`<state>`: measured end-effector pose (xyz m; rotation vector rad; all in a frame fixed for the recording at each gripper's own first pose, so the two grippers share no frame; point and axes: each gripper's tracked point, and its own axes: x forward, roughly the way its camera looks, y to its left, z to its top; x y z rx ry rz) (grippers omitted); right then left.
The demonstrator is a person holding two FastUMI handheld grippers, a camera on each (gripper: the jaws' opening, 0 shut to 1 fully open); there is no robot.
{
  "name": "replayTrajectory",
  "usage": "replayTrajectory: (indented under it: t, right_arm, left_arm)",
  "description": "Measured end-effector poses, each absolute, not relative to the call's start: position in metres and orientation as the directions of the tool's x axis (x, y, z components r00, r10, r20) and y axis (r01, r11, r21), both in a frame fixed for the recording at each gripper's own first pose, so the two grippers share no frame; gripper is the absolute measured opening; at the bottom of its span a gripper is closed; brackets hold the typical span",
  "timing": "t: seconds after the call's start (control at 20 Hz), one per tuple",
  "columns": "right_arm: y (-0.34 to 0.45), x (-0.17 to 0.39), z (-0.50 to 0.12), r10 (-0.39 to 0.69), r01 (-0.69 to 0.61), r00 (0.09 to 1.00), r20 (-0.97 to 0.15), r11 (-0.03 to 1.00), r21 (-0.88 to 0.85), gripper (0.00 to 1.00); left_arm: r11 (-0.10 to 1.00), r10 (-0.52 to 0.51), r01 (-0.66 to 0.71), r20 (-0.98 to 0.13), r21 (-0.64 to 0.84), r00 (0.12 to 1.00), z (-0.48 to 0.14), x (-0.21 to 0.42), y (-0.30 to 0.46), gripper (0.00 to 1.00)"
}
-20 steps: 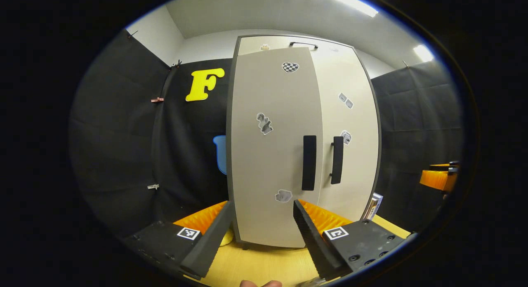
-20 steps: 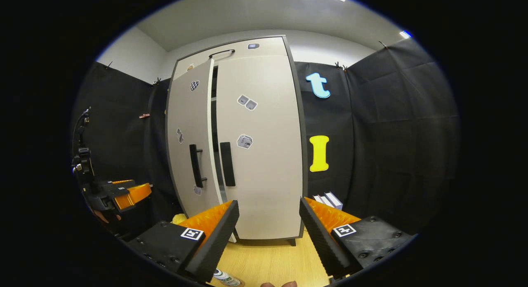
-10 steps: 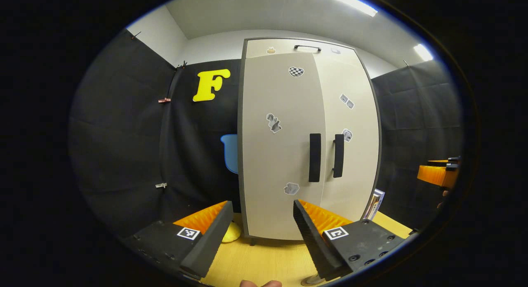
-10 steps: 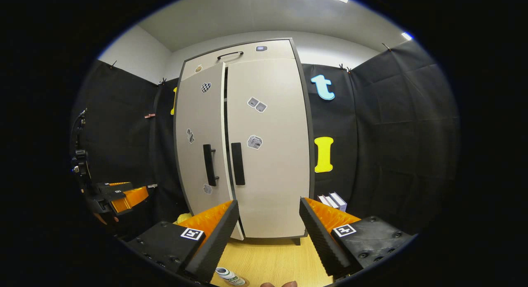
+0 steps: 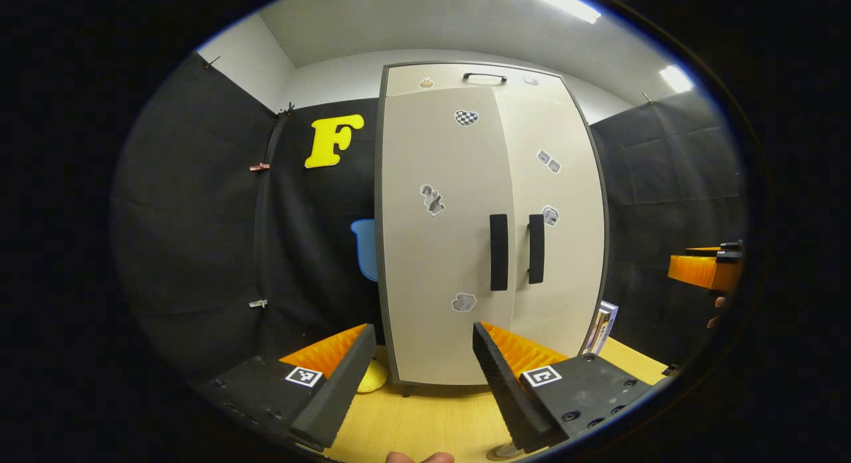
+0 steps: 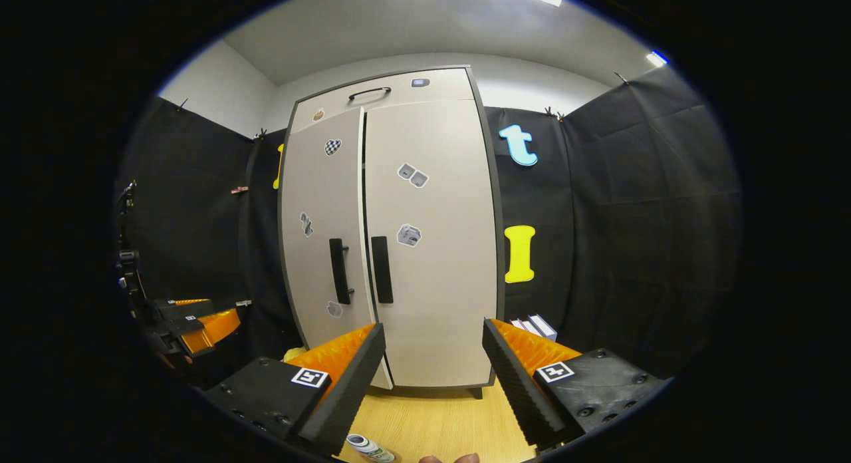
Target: Grasp the bottle in the cabinet with the left hand and place it on the coaster, then close the right door with the right hand and the left door with the left hand.
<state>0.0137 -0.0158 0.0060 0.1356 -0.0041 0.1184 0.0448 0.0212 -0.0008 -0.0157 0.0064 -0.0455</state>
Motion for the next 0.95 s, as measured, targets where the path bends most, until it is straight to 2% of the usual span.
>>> replayTrajectory:
  t: [0.7,0.95]
  right_arm:
    - [-0.010,0.012,0.008,0.122,-0.125,0.992,0.026,0.985,0.118,0.97]
    - [-0.007,0.027,0.003,0.133,-0.136,0.991,0.029,0.985,0.111,0.98]
  left_arm:
    - [0.998,-0.062,0.062,0.002,-0.034,0.998,0.000,0.051,0.017,0.93]
    - [0.997,-0.063,0.063,0.012,-0.033,0.998,-0.001,0.060,0.009,0.93]
